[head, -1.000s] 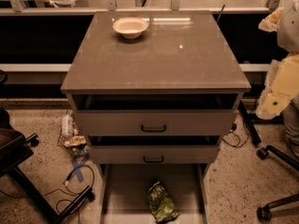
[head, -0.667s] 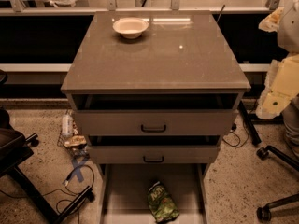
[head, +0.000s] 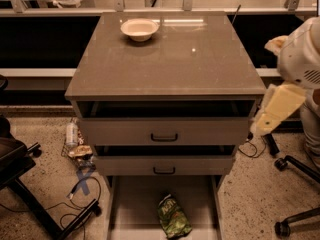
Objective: Pick green jalapeno chip bag from bottom drawer and place on counter
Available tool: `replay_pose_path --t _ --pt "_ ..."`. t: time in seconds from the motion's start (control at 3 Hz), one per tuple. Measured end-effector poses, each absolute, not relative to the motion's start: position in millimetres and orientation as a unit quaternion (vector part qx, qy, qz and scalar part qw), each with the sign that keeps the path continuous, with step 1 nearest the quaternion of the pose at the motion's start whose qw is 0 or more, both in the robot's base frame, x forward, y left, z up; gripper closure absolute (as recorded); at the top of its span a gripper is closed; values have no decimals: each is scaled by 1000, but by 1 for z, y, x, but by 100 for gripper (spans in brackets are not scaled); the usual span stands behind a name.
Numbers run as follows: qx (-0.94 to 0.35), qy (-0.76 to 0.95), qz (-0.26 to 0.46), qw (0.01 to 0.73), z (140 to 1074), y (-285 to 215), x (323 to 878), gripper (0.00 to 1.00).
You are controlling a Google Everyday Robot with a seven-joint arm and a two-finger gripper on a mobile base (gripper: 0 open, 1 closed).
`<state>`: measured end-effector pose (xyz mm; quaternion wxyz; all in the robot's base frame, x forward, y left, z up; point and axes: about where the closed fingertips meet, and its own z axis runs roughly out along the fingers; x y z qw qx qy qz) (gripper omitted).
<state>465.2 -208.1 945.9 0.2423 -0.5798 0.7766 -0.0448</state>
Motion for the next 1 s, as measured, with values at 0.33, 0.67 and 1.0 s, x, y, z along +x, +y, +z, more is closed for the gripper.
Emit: replay_pose_path --t 0.33,0.67,1.0 --pt "-556 785 -22 274 883 -213 491 0" --pt "-544 783 -10 302 834 -220 498 0" --pt "-529 781 3 331 780 -223 486 0"
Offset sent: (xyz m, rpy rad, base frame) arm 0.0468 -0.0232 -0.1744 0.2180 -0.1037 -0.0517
